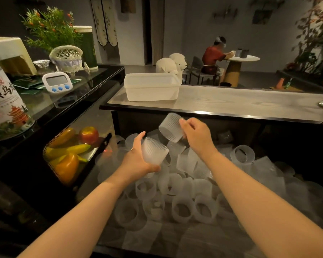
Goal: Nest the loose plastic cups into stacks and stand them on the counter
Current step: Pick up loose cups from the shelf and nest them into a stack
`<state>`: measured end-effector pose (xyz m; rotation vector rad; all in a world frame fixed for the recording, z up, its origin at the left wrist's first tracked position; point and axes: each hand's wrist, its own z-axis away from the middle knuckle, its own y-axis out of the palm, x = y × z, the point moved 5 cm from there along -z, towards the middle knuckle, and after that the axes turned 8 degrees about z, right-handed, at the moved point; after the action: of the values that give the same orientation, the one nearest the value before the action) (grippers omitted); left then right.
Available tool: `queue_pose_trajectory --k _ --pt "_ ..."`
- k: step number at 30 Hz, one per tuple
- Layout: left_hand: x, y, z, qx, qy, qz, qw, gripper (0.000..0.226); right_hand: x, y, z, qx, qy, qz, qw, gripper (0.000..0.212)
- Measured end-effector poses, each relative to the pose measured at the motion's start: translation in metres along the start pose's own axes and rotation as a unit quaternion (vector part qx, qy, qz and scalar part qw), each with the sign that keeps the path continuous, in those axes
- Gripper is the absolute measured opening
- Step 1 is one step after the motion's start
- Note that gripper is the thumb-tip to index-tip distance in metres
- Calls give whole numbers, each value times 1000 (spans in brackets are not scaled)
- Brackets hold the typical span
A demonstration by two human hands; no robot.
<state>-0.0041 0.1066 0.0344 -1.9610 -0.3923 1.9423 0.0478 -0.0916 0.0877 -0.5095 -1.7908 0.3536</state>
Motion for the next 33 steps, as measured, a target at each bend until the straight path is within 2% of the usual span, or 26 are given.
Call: queue_pose_trajectory --k 2,5,12,16,19,20,22,24,26,28,30,33 --pt "-5 7 0 8 15 -2 1000 123 19 -10 7 31 -10 -60 998 31" --pt "-17 17 0 5 46 5 999 121 30 -11 19 98 -38 -17 994 29" --pt "-36 31 10 23 55 -5 998 119 13 -27 26 101 -72 52 991 14" --pt "-43 34 10 6 60 -9 998 114 15 -20 39 158 -107 139 972 32" --pt "-44 36 7 1 70 -46 996 114 18 -20 42 216 -77 132 964 59" --pt "-43 36 5 0 74 -55 996 113 18 -22 41 227 -67 125 963 54" --pt "-39 33 1 -13 77 -44 996 109 12 -29 33 199 -62 129 969 42" --pt "-34 30 -4 -28 69 -18 997 106 -12 -39 18 98 -48 167 980 37" --pt "-29 30 -6 -29 63 -5 998 105 -55 -48 1 35 18 259 965 37" --pt "-24 33 -7 -22 62 -3 998 105 -93 -50 -6 73 79 370 923 48" --pt "-18 36 -8 -10 57 -8 998 107 -115 -47 -8 117 86 433 890 55" --pt "-11 39 -12 9 36 -9 999 108 -130 -33 -12 148 67 431 887 54"
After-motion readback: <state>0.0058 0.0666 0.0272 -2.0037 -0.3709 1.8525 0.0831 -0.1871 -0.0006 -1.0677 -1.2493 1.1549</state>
